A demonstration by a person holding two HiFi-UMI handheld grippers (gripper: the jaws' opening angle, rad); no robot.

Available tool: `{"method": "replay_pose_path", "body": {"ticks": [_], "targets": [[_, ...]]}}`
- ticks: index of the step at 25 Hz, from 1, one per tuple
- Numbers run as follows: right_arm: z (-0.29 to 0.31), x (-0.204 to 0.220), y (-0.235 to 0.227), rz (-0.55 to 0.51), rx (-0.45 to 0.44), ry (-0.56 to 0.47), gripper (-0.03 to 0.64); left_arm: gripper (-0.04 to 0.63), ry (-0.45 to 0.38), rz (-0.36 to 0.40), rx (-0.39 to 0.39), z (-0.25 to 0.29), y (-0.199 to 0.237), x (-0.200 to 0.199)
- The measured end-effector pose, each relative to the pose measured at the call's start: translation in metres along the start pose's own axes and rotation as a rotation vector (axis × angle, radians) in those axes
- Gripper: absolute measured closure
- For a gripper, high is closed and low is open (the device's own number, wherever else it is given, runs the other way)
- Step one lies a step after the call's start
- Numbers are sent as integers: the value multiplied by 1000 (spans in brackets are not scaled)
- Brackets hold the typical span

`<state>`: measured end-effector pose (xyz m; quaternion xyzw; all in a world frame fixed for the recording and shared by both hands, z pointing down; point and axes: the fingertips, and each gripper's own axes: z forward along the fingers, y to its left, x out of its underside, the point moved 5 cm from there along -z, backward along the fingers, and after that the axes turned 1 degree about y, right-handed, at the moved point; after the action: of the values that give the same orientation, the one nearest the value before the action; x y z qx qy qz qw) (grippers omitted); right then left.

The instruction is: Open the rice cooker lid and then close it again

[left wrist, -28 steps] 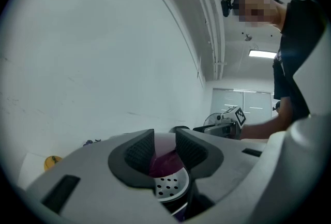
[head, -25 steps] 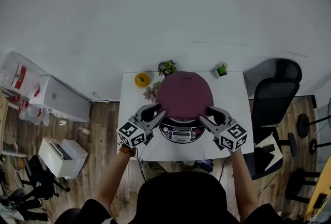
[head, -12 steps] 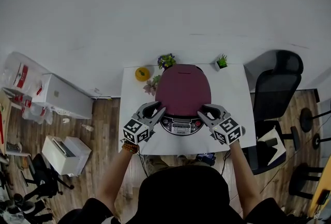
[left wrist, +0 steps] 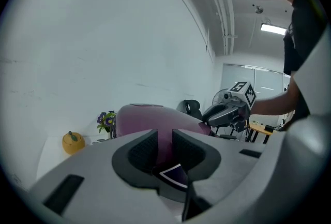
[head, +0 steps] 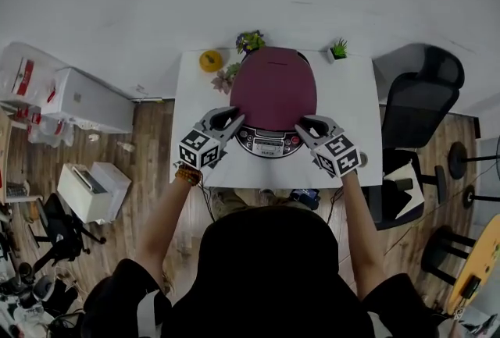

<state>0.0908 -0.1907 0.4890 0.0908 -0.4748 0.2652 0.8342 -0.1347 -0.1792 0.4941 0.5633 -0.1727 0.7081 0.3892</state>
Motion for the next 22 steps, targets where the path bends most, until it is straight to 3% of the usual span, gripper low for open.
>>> {"method": "replay_pose_path", "body": {"ticks": [7,11,22], "targets": [[3,2,-8,10,-14,37,534,529,10,1,-9,6,4,3],[5,-1,-5,-80,-5,141,537,531,29,25,-5,6,3,1],[18,-17,10,-411,-45,446,561,557,293,382,44,17,-11,-9]]}}
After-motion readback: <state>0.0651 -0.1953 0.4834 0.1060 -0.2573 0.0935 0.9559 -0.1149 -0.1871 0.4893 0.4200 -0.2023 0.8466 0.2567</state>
